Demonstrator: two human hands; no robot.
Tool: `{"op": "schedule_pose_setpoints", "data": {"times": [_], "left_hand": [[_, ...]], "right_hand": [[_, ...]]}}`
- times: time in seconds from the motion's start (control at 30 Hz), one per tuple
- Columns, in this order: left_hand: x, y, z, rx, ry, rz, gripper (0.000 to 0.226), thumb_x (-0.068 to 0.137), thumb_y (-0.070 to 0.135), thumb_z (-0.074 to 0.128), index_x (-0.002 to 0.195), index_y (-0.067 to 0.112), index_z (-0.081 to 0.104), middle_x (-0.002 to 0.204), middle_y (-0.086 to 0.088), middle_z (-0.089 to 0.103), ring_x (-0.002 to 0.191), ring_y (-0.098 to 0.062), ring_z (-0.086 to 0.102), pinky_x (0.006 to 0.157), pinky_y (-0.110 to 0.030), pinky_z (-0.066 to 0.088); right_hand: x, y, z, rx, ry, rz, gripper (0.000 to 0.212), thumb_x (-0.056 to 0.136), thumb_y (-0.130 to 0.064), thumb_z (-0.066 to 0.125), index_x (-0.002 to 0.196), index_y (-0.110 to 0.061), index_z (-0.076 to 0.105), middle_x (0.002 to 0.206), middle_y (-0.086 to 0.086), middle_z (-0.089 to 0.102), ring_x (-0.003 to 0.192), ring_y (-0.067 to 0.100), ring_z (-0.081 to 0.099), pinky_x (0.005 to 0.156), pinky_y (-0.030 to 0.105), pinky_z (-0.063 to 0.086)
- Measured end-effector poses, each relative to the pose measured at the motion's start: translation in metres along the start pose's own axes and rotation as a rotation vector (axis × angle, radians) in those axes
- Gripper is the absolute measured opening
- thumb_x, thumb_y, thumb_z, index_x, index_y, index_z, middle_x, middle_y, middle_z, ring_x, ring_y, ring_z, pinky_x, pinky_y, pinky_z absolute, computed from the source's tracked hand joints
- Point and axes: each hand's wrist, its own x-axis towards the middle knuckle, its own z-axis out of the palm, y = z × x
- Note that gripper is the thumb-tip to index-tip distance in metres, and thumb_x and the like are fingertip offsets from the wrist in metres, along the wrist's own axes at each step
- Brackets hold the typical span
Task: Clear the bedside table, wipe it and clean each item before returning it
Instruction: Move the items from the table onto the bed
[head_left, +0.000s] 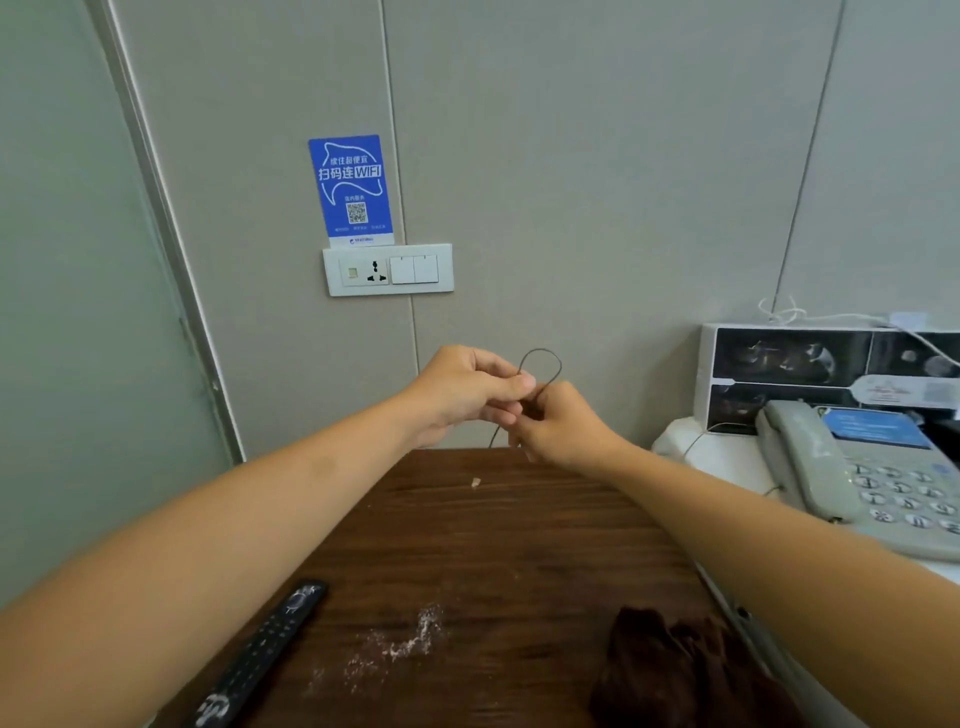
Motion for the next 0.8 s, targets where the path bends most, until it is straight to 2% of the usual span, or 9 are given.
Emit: {"op": "schedule_pose_setpoints", "data": {"times": [0.1,0.17,0.27,0.33,0.4,0.5,0.67,0.73,0.8], "left_hand": [[-0.018,-0.014,-0.014,0.117,0.040,-0.019,0.036,0.086,0.013,0.084,0.119,0.008,0.069,0.103,-0.014,0.071,0.081,-0.024,0.074,0.067,-0.030,0.063],[-0.040,-0.026,-0.039,0.421,0.034,-0.117,0.042,0.086,0.028,0.085,0.119,0.014,0.064,0.105,-0.011,0.069,0.079,-0.020,0.071,0.060,-0.028,0.059],[-0.086,-0.056,-0.088,1.058,-0.160,-0.462,0.055,0.083,0.050,0.082,0.118,0.013,0.061,0.106,-0.005,0.069,0.083,-0.018,0.067,0.059,-0.027,0.055],[-0.118,-0.080,-0.112,1.239,-0.257,-0.673,0.068,0.081,0.055,0.082,0.124,0.006,0.060,0.119,-0.006,0.067,0.097,-0.025,0.070,0.064,-0.030,0.058],[-0.145,-0.101,-0.127,1.206,-0.249,-0.796,0.079,0.076,0.057,0.085,0.127,0.002,0.059,0.125,-0.010,0.065,0.104,-0.030,0.070,0.074,-0.036,0.063],[-0.176,-0.120,-0.135,1.045,-0.150,-0.872,0.081,0.074,0.050,0.090,0.131,0.005,0.053,0.128,-0.009,0.061,0.109,-0.029,0.067,0.081,-0.041,0.063],[-0.190,-0.134,-0.132,1.011,-0.057,-0.818,0.050,0.074,0.038,0.086,0.103,0.006,0.061,0.097,-0.004,0.068,0.089,-0.026,0.073,0.060,-0.032,0.061],[-0.186,-0.133,-0.128,1.081,-0.034,-0.798,0.042,0.074,0.035,0.085,0.097,0.008,0.062,0.090,-0.004,0.070,0.078,-0.024,0.074,0.057,-0.032,0.060],[-0.179,-0.129,-0.125,1.109,-0.024,-0.764,0.036,0.073,0.033,0.085,0.090,0.011,0.062,0.085,-0.005,0.070,0.071,-0.022,0.072,0.053,-0.032,0.057]], "right_hand": [[-0.003,0.003,0.010,-0.107,-0.035,-0.008,0.019,0.104,-0.017,0.056,0.088,-0.013,0.065,0.068,0.003,0.072,0.053,0.016,0.067,0.055,0.024,0.053],[-0.002,0.009,0.012,-0.239,-0.050,-0.013,0.019,0.104,-0.017,0.057,0.087,-0.013,0.065,0.068,0.000,0.071,0.057,0.012,0.068,0.064,0.028,0.056],[0.000,0.018,0.017,-0.443,-0.115,-0.092,0.017,0.103,-0.017,0.058,0.088,-0.014,0.065,0.072,-0.003,0.071,0.058,0.001,0.061,0.072,0.033,0.054],[0.000,0.021,0.028,-0.504,-0.155,-0.134,0.015,0.104,-0.020,0.058,0.090,-0.020,0.062,0.071,-0.005,0.067,0.062,0.003,0.057,0.070,0.035,0.050],[-0.001,0.023,0.044,-0.526,-0.183,-0.157,0.013,0.105,-0.022,0.057,0.093,-0.024,0.060,0.069,-0.008,0.063,0.064,0.006,0.057,0.067,0.034,0.045],[-0.001,0.025,0.069,-0.520,-0.187,-0.188,0.012,0.105,-0.023,0.056,0.103,-0.017,0.066,0.082,0.000,0.070,0.074,0.019,0.064,0.070,0.035,0.049],[-0.004,0.022,0.079,-0.539,-0.205,-0.236,0.013,0.104,-0.021,0.057,0.104,-0.013,0.067,0.084,-0.001,0.068,0.082,0.026,0.067,0.072,0.036,0.050],[-0.006,0.018,0.072,-0.563,-0.225,-0.230,0.012,0.104,-0.022,0.056,0.100,-0.014,0.064,0.084,-0.003,0.063,0.083,0.028,0.066,0.071,0.038,0.050],[-0.008,0.015,0.058,-0.620,-0.235,-0.240,0.013,0.104,-0.023,0.054,0.099,-0.013,0.061,0.088,0.004,0.066,0.086,0.032,0.065,0.073,0.044,0.053]]}}
